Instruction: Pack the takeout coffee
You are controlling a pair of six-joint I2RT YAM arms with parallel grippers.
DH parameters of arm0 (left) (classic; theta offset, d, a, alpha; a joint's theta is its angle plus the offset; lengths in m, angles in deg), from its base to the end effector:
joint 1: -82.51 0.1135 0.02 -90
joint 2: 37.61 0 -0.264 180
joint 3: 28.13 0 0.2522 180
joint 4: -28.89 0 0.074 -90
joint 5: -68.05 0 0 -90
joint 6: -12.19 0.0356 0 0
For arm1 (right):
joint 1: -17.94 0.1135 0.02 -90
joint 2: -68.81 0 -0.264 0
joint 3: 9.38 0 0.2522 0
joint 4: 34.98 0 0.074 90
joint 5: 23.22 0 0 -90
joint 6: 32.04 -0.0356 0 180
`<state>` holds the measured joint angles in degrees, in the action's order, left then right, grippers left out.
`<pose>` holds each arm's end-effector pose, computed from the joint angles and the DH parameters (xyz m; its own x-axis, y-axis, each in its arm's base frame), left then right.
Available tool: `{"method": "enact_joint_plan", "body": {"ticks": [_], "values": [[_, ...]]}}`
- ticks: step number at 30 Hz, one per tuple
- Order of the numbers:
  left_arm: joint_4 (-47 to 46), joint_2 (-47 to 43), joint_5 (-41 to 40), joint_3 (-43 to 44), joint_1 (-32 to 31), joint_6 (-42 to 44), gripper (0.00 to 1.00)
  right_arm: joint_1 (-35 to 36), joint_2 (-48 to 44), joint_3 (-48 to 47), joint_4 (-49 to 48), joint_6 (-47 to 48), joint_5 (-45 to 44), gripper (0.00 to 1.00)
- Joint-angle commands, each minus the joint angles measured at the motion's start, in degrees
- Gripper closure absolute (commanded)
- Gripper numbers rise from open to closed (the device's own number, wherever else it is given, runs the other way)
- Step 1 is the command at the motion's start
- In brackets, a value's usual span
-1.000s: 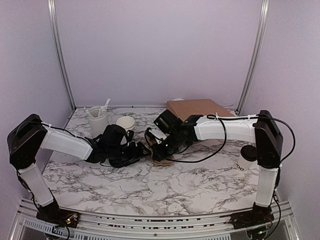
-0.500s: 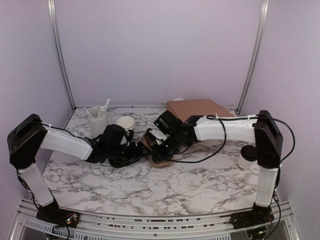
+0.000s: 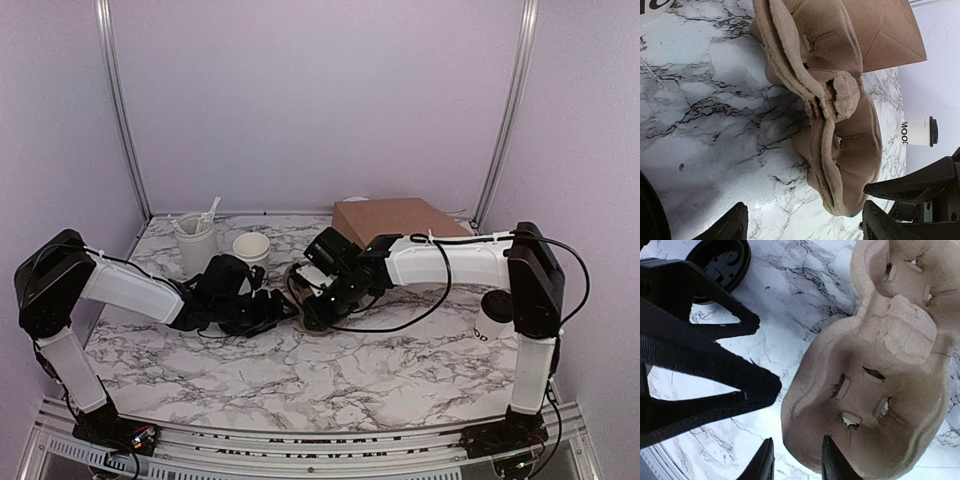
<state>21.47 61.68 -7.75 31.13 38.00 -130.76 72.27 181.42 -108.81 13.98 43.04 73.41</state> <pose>0.2414 -0.2496 0.1533 -0.8916 -0.2085 -0.4020 0.1915 0.6308 -0.7519 0.2405 0.3421 0.2030 -0.7140 -0.5562 -0.4253 -0.6774 0.7023 0.2190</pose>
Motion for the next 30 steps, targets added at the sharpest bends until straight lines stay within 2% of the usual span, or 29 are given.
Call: {"method": "enact_joint_plan", "body": {"ticks": [1,8,14,25,29,30], "values": [[-1.13,-2.23,-1.18,-1.17,0.38,-0.75,0.21,0.86,1.57,-2.24,1.60,3.74,-3.23,0.69],[-1.13,-2.56,-0.87,-1.33,0.74,-0.84,0.22,0.96,4.00,-5.19,2.21,5.46,-4.01,0.71],[-1.13,-2.95,-0.62,-1.98,1.05,-0.84,0.22,0.95,4.76,-6.44,2.37,5.41,-4.26,0.77],[-1.14,-2.36,0.20,-1.93,1.18,-0.55,0.22,0.96,5.41,-8.13,2.67,4.49,-4.25,0.99],[-1.13,-2.25,0.33,-1.84,1.18,-0.40,0.22,0.96,5.57,-8.56,3.11,4.37,-4.24,1.00],[-1.13,-2.31,0.32,-1.86,1.18,-0.40,0.22,0.96,5.53,-8.60,3.18,4.51,-4.26,0.97]]}}
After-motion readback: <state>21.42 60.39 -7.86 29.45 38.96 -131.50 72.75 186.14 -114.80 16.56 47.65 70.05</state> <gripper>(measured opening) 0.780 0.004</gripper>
